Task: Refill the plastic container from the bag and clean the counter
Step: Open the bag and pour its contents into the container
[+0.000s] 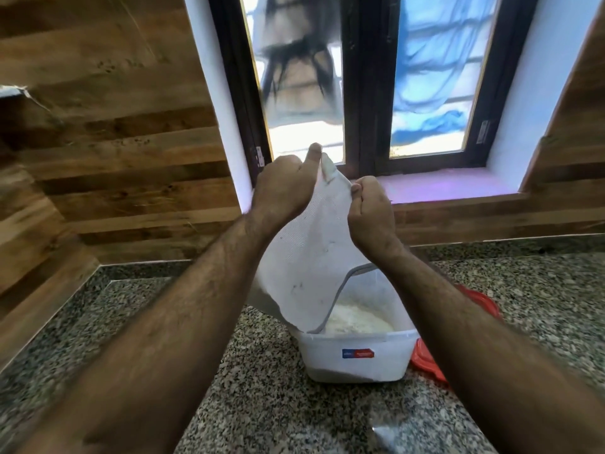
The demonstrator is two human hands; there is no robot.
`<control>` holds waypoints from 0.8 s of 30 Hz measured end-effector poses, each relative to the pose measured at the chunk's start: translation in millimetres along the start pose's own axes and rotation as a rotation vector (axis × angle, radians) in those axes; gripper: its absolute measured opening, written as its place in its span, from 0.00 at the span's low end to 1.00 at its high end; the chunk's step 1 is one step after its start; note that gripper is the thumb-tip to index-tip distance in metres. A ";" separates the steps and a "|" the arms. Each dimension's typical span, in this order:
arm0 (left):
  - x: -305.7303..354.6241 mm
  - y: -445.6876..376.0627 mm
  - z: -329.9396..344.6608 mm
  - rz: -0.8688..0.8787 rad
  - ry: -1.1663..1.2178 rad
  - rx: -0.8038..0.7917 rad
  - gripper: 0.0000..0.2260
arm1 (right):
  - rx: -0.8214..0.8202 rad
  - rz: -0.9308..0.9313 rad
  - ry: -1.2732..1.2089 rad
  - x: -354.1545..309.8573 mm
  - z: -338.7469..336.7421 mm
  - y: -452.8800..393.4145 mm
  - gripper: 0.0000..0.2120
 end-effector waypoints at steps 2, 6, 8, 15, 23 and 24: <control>-24.3 14.4 -1.7 -0.037 0.054 0.049 0.26 | 0.000 0.039 0.012 9.6 0.4 1.2 0.11; -86.6 49.1 -8.8 -0.075 0.074 0.206 0.23 | 0.007 0.099 -0.006 25.9 -1.7 7.4 0.11; -120.3 68.3 -13.5 -0.104 0.055 0.277 0.23 | 0.000 0.135 -0.036 36.8 -1.0 12.5 0.12; -235.6 111.6 -0.4 -0.523 0.133 0.246 0.17 | 0.012 0.317 -0.244 73.0 6.3 29.9 0.12; -275.5 141.3 52.5 -0.688 0.670 0.118 0.22 | 0.006 0.445 -0.336 95.9 4.3 44.0 0.10; -279.3 143.3 57.4 -0.707 0.708 0.123 0.21 | 0.007 0.450 -0.332 97.3 3.6 45.3 0.10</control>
Point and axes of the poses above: each hand's wrist, its own y-axis away from the middle knuckle, its own z-axis out of the palm, x = y × z, the point moved 9 cm from there along -y, towards the middle knuckle, and after that the axes turned 4 degrees about z, right-handed, at the moved point
